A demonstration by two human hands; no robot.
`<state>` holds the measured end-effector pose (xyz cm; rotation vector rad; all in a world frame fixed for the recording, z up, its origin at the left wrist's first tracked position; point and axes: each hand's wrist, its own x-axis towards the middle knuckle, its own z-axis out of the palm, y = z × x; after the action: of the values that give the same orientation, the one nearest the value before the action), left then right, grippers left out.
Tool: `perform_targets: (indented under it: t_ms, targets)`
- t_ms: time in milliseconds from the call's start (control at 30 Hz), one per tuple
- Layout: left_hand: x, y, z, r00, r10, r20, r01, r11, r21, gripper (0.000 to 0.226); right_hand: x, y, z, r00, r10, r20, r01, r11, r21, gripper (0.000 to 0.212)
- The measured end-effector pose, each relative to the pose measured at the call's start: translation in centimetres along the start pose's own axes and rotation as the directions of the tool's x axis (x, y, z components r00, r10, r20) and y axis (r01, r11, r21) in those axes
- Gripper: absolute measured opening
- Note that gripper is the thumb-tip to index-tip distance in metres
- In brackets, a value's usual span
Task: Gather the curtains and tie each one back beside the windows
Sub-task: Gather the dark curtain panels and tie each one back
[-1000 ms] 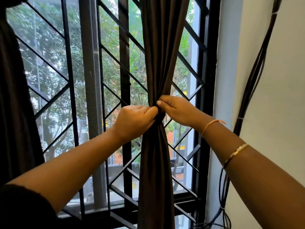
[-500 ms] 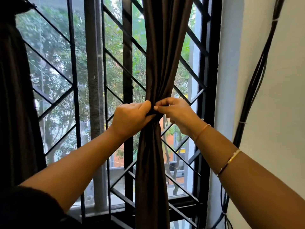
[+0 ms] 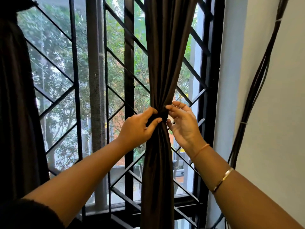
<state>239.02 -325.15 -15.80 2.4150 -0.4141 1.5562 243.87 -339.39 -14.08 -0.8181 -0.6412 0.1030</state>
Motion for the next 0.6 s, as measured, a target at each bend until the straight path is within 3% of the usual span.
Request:
perform_targets:
  t_ms: [133,267,367,433,500,600]
  targets:
    - [-0.2,-0.1,0.5,1.000,-0.016,0.000,0.016,0.997,-0.071,0.028,-0.3,-0.4,-0.5,0.981,-0.160,0.114,0.188,0.933,-0.307,0.020]
    - [-0.1,0.2,0.9,1.000,-0.004,-0.014,0.003,0.997,-0.081,0.025,-0.5,-0.1,-1.2,0.913,-0.286,0.290,0.406,0.590,-0.697,0.014]
    - [0.0,0.3,0.8,1.000,0.024,-0.001,-0.024,1.000,-0.018,0.027,-0.2,-0.3,-1.2,0.865,-0.375,0.334,0.472,0.381,-0.795,0.002]
    - [0.2,0.4,0.8,0.997,0.071,0.009,-0.072,0.997,0.039,0.031,-0.2,-0.5,-1.4,0.823,-0.417,0.385,0.517,0.271,-0.812,0.006]
    - [0.7,0.6,0.4,0.994,0.109,0.031,-0.111,0.991,0.071,0.043,-0.3,-0.8,-1.7,0.806,-0.447,0.389,0.531,0.253,-0.809,0.008]
    - [1.7,0.6,-0.5,0.979,0.182,0.096,-0.193,0.974,0.119,0.055,-0.6,-1.2,-2.1,0.860,-0.435,0.267,0.454,0.415,-0.788,0.012]
